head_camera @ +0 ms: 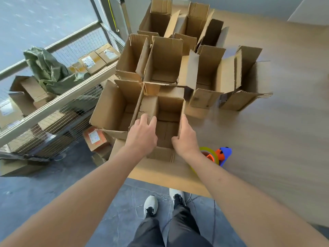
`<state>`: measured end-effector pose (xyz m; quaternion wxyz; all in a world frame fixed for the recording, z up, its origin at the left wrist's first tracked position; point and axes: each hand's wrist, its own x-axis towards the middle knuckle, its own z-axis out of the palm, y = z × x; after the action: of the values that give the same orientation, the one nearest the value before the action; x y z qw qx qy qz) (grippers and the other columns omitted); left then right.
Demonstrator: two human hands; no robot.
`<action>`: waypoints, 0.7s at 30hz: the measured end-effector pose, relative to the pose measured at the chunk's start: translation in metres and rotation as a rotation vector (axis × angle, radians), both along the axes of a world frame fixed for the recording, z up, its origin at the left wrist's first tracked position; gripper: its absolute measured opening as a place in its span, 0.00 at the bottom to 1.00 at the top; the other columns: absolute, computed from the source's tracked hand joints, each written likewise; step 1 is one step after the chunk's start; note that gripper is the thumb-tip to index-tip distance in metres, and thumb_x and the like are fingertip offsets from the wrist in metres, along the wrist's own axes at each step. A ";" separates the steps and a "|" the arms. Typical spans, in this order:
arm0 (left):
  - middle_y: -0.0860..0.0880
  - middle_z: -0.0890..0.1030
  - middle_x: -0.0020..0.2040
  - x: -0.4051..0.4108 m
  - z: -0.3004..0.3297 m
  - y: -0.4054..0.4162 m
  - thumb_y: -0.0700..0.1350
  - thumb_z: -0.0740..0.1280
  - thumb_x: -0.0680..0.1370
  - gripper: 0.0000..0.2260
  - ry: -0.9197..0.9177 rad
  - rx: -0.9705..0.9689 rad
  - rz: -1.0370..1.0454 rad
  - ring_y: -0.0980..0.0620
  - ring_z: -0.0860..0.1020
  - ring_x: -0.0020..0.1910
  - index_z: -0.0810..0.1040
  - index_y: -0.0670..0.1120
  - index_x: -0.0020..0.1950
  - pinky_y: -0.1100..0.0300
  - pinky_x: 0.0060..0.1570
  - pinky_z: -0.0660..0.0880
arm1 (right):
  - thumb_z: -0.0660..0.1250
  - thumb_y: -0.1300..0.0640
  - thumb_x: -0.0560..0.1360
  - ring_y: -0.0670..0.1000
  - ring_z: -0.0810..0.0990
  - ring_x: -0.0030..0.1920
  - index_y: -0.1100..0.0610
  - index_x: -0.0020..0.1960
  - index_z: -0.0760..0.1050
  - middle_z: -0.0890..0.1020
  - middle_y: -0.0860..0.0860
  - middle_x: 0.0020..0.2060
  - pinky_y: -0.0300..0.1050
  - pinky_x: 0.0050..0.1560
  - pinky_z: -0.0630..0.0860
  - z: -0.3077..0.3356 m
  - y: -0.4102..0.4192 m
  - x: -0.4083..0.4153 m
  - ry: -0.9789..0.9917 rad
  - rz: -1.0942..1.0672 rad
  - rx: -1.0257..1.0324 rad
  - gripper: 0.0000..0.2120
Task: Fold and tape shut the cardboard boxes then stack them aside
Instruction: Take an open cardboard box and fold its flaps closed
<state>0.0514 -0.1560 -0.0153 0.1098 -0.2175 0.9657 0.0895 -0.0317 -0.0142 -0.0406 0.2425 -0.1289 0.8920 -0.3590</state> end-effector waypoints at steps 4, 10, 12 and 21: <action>0.40 0.65 0.75 0.009 0.006 0.002 0.46 0.65 0.81 0.29 0.017 -0.027 -0.088 0.39 0.70 0.70 0.61 0.45 0.80 0.47 0.66 0.72 | 0.68 0.67 0.76 0.56 0.69 0.75 0.52 0.84 0.51 0.70 0.54 0.76 0.45 0.70 0.68 0.010 0.014 0.014 0.020 -0.058 0.006 0.42; 0.41 0.64 0.75 0.022 0.026 0.016 0.47 0.65 0.79 0.28 0.087 -0.001 -0.190 0.40 0.69 0.70 0.62 0.45 0.79 0.48 0.66 0.71 | 0.68 0.66 0.76 0.56 0.69 0.75 0.53 0.83 0.55 0.70 0.54 0.76 0.45 0.70 0.69 0.036 0.041 0.035 0.072 -0.150 -0.006 0.40; 0.41 0.65 0.74 0.026 0.035 0.021 0.47 0.65 0.78 0.27 0.098 0.003 -0.226 0.40 0.70 0.70 0.63 0.45 0.77 0.48 0.65 0.71 | 0.67 0.66 0.77 0.56 0.68 0.75 0.54 0.83 0.54 0.69 0.55 0.76 0.43 0.69 0.67 0.047 0.055 0.043 0.093 -0.168 0.013 0.39; 0.40 0.68 0.72 0.018 0.077 0.085 0.60 0.66 0.80 0.35 0.220 0.042 -0.225 0.39 0.72 0.68 0.58 0.45 0.80 0.45 0.62 0.74 | 0.65 0.66 0.77 0.55 0.69 0.73 0.52 0.82 0.55 0.67 0.54 0.75 0.44 0.67 0.68 0.093 0.128 0.054 0.202 -0.362 0.037 0.38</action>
<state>0.0694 -0.0712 0.0615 0.0174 -0.0943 0.9881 0.1200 0.0226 0.1140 0.0528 0.0856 0.0024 0.9268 -0.3657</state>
